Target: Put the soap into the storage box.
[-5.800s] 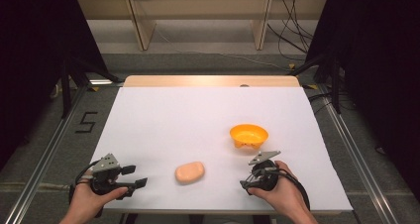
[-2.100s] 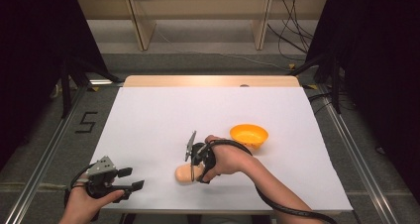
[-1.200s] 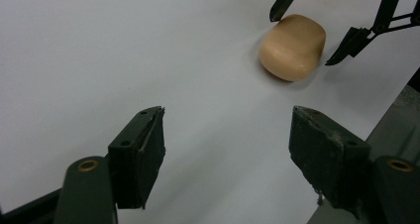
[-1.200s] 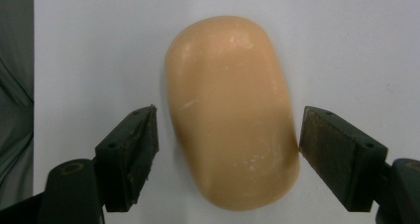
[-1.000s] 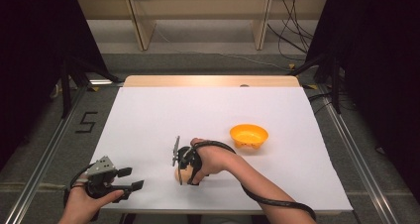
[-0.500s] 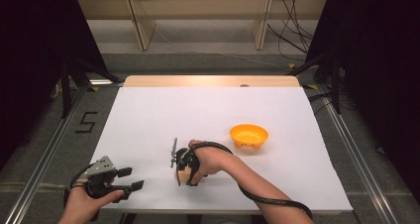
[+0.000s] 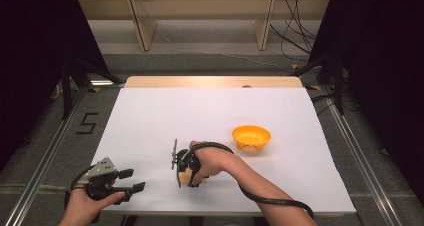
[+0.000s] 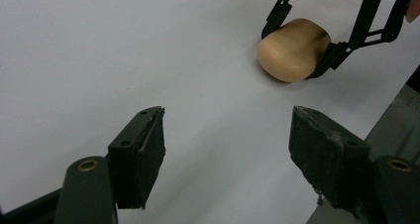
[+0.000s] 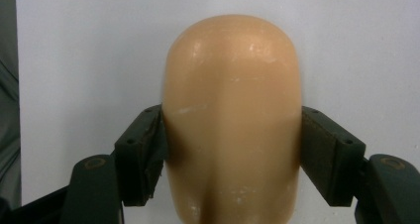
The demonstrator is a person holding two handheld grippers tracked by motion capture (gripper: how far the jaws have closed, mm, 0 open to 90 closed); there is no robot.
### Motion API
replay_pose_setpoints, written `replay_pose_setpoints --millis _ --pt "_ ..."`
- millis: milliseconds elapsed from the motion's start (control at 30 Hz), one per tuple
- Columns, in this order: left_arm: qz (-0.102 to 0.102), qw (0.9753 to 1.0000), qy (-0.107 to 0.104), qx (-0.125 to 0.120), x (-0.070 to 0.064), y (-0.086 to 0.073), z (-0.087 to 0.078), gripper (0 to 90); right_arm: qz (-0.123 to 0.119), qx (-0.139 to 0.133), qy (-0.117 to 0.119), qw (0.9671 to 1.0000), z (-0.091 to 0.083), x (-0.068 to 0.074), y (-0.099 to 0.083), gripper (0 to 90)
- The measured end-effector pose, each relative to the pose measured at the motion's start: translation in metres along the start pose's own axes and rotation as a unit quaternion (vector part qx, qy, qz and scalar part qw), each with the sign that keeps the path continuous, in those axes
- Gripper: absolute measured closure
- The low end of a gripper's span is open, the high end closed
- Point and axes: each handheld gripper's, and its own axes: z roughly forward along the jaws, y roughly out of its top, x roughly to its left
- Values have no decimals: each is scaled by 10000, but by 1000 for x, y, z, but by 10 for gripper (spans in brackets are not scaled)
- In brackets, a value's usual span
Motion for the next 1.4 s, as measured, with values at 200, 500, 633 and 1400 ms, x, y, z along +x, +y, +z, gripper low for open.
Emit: replay_pose_setpoints --millis 200,500,633,1400 --pt "17 10000 8 29 0 0 0 298 -136 -218 3 9997 1 -5 -2 331" --pt "-4 10000 -10 44 0 0 0 298 -66 -444 182 9988 0 -7 -8 332" --pt "-21 10000 -7 54 0 0 0 298 62 -375 195 9991 -1 -6 -10 332" --pt "33 9999 25 96 0 0 0 298 413 -497 2 9979 -23 -9 -41 332"
